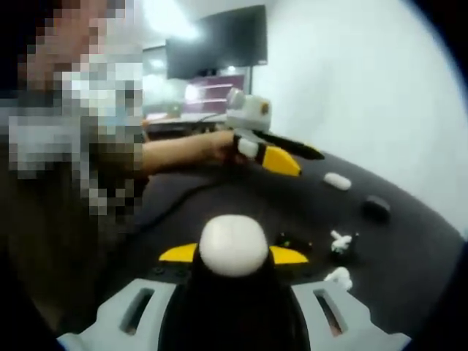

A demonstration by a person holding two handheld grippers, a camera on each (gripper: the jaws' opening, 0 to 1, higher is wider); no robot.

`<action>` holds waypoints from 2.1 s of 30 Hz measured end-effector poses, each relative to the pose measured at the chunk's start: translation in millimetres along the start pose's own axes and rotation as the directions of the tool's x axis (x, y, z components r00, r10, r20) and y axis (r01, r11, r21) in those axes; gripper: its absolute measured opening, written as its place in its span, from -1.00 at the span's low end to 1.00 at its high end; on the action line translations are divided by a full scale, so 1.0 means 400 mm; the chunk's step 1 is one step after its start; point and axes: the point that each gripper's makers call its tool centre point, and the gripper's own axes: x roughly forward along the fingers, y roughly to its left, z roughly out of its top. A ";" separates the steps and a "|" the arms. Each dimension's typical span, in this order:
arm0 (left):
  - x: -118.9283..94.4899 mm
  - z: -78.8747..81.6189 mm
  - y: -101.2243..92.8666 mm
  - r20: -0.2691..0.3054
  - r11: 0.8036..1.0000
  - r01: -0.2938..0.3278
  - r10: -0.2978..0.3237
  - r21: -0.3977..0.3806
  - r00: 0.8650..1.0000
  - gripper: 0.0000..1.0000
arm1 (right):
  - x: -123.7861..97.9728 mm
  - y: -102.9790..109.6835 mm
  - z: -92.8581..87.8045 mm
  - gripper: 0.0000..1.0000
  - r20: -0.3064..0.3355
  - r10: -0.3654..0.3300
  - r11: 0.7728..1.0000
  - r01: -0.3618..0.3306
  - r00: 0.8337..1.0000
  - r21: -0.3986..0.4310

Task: Pick up three earphones and place each one into its charging case using tactile feedback, ensure that each earphone is properly inserted and securely positioned inside the case.

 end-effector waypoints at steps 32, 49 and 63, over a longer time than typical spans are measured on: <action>0.007 -0.025 -0.020 -0.049 0.994 0.019 -0.014 0.103 0.999 0.68 | -0.048 -0.029 0.078 -0.29 0.127 -0.051 0.998 0.054 0.991 -0.019; 0.009 -0.046 -0.015 -0.083 0.990 0.014 -0.002 0.139 0.997 0.65 | -0.121 -0.101 0.155 -0.28 0.291 -0.200 0.978 0.210 0.936 -0.003; 0.005 -0.043 -0.019 -0.081 0.988 0.012 0.001 0.154 0.997 0.65 | -0.205 -0.230 0.137 -0.28 0.277 -0.460 0.888 0.446 0.844 0.114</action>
